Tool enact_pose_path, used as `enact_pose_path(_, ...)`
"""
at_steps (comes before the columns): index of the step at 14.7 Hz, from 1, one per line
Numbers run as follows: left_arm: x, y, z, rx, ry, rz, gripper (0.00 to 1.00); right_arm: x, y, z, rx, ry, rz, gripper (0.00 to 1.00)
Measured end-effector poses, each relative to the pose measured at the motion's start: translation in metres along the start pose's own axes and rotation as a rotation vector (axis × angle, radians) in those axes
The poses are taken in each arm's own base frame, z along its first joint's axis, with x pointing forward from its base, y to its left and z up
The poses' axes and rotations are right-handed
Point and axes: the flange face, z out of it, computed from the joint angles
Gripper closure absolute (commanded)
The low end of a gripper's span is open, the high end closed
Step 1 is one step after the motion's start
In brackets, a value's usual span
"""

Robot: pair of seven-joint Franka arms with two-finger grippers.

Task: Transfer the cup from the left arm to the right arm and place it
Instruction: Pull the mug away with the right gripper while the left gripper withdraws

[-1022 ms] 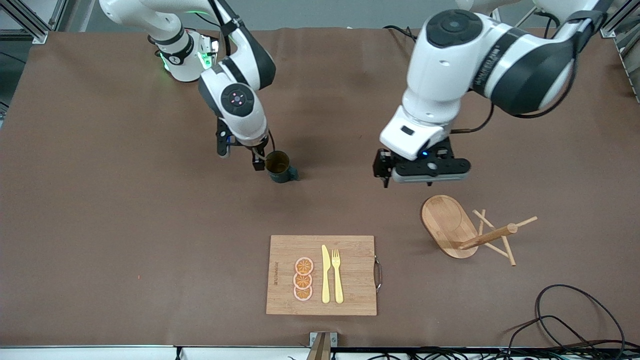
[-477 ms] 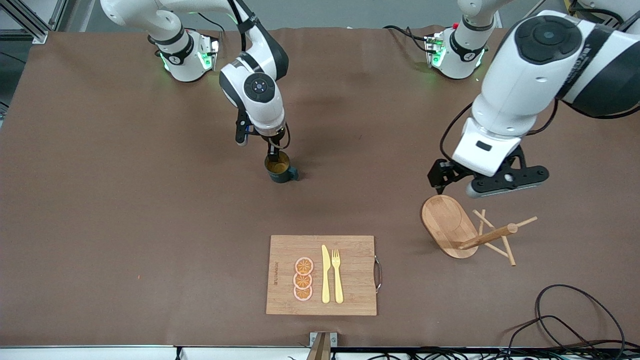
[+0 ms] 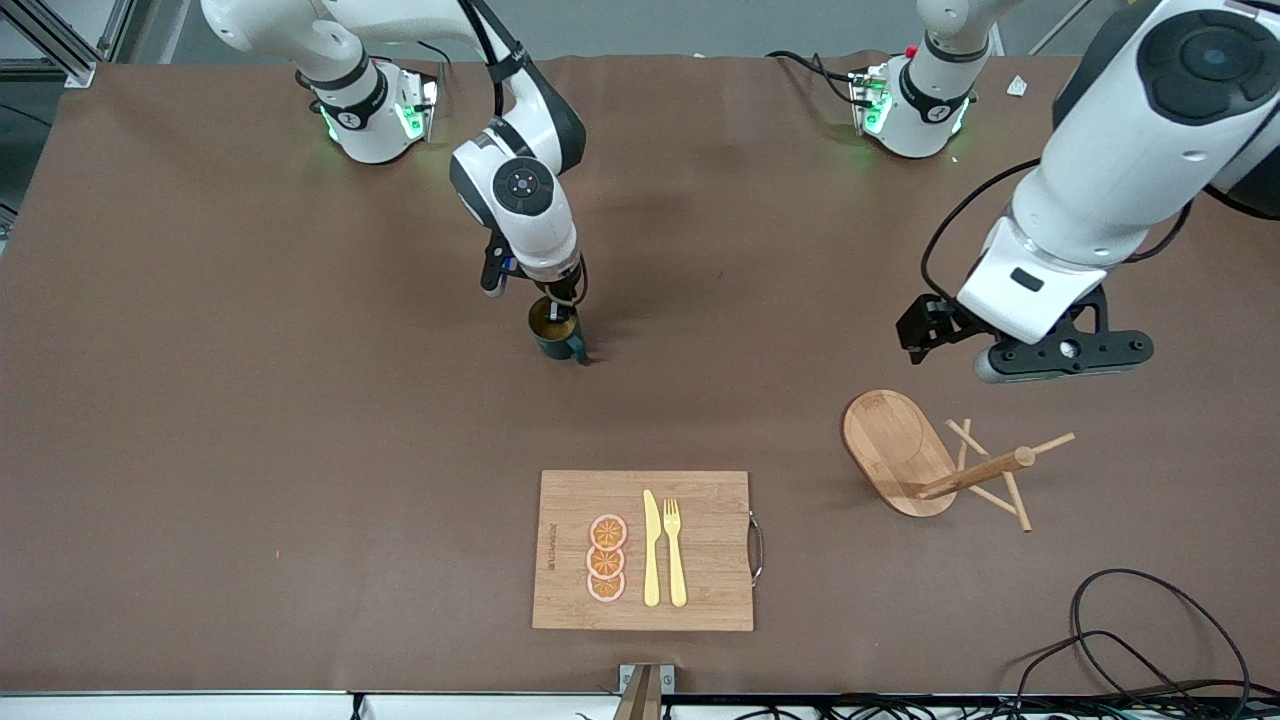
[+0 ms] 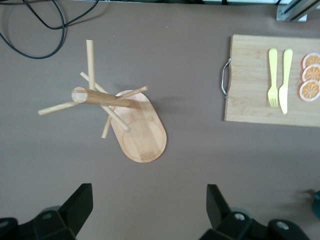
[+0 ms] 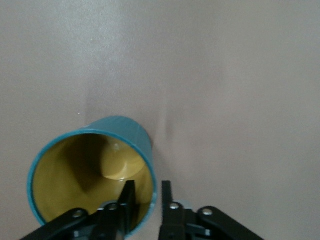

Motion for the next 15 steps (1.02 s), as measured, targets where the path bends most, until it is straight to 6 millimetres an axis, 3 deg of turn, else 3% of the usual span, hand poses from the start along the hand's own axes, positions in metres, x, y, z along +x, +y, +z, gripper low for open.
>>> enact_pose_path(4,0.000,0.002,-0.008,0.031,-0.026,0.028,0.00,-0.006,-0.006,0.001,0.012,-0.011,-0.012,1.00)
enact_pose_path(8,0.002,-0.001,-0.011,0.024,-0.067,0.049,0.00,0.001,-0.020,0.001,0.014,-0.007,-0.163,1.00)
enact_pose_path(11,0.006,-0.022,-0.016,0.016,-0.092,0.062,0.00,0.022,-0.043,-0.002,-0.007,0.010,-0.270,1.00)
enact_pose_path(15,0.005,-0.054,-0.034,-0.012,-0.100,0.087,0.00,0.074,-0.091,-0.023,-0.052,0.016,-0.466,1.00)
